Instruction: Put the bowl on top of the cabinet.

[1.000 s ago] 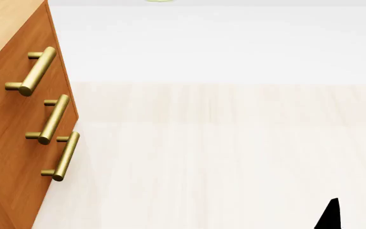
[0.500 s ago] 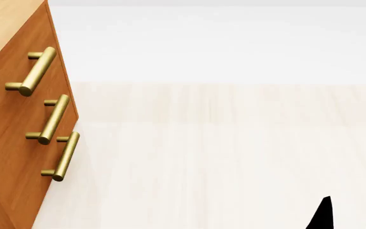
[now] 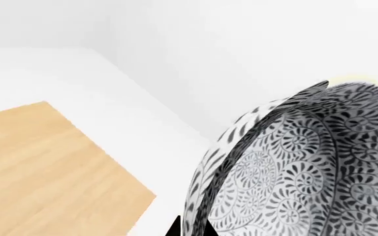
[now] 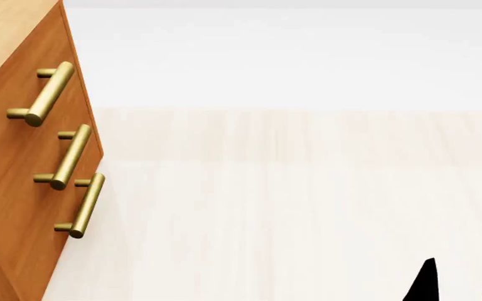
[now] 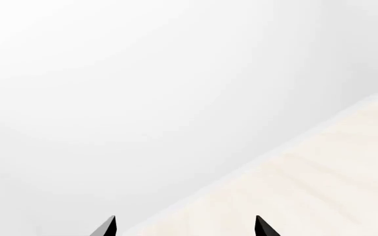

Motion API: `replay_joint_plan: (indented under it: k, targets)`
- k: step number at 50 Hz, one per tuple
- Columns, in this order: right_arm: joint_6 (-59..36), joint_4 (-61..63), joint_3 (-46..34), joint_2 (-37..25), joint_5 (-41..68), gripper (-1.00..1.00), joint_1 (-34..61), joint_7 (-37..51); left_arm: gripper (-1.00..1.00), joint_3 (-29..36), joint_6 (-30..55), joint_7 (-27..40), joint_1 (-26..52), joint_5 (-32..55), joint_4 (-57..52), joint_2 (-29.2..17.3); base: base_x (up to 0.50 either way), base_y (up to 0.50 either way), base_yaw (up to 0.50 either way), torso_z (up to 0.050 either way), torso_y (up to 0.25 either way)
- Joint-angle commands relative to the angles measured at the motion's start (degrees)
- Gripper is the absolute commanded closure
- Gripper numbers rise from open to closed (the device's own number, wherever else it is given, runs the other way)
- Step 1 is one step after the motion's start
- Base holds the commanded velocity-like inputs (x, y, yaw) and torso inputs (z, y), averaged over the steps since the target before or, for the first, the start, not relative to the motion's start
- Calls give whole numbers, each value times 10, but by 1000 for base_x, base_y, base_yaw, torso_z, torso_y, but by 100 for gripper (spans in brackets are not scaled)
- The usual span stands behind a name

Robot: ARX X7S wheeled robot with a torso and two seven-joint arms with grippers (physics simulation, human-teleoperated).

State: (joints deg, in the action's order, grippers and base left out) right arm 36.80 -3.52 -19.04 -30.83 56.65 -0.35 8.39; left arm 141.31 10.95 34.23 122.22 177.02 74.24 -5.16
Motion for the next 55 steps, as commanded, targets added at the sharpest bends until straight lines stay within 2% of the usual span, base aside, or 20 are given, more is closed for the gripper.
replay_joint_plan:
  k: [1, 5, 9, 28, 34, 37, 39, 55]
  targets:
    - [0, 2, 2, 0, -1, -100, -2, 0, 100, -9, -54, 58, -8, -8, 7, -8, 0, 0, 0, 0, 0]
    - [-3, 0, 1, 2, -2, -100, 0, 0, 100, -10, -64, 72, -11, -13, 7, -10, 0, 0, 0, 0, 0]
    - [-5, -4, 1, 4, -2, -100, 3, 1, 100, 0, -65, 125, -10, -22, 7, -13, 0, 0, 0, 0, 3]
    - [-10, -4, 3, 4, -4, -100, 4, 4, 100, -25, -9, 154, -10, -6, 7, -32, 0, 0, 0, 0, 0]
    - [-14, -9, 0, 7, -8, -100, 10, 5, 100, -52, -5, 139, 0, 4, 7, -44, 0, 0, 0, 2, 2]
    - [-17, -14, 0, 8, -2, -100, 13, 0, 100, -116, -10, 121, -19, 24, 7, -59, 0, 0, 0, 0, 0]
    - [-25, -26, -2, 10, 7, -100, 23, -7, 100, -127, -18, 134, -16, 15, 7, -67, 0, 0, 0, 0, 0]
    - [-42, -42, -7, 14, 14, -100, 39, -13, 100, -156, -39, 168, 3, -14, 1, -86, 0, 0, 0, 0, 1]
